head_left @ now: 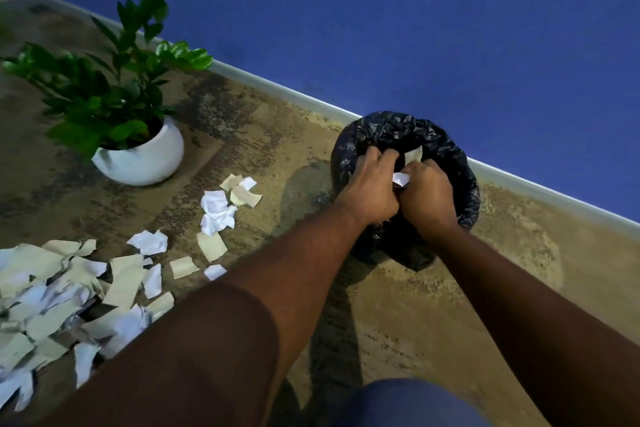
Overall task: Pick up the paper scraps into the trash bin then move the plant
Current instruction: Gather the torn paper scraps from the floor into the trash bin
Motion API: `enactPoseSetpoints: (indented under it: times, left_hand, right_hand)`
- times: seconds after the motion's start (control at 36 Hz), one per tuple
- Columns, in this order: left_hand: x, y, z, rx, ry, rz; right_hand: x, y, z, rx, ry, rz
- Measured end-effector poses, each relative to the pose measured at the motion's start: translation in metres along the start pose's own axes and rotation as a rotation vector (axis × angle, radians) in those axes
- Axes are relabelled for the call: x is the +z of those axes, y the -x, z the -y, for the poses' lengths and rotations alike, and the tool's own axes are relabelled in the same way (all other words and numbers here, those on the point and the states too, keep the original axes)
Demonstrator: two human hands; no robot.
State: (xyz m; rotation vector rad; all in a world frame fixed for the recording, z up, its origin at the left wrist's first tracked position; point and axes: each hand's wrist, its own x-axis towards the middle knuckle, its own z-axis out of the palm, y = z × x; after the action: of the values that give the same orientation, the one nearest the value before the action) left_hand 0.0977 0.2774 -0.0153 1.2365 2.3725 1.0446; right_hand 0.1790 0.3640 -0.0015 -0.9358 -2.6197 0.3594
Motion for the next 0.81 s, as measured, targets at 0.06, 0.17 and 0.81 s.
enactPoseSetpoints:
  times: [0.06, 0.17, 0.81]
  left_hand:
    - [0.001, 0.001, 0.001, 0.005, 0.002, 0.037]
    - [0.0, 0.002, 0.004, 0.057, 0.013, 0.072]
    - [-0.059, 0.045, 0.109, -0.164, -0.042, -0.432]
  right_hand:
    - [0.0, 0.0, -0.007, 0.025, 0.005, 0.052]
    - [-0.001, 0.0, -0.009, 0.05, -0.013, 0.117]
    - [0.057, -0.006, 0.129, -0.301, -0.153, -0.012]
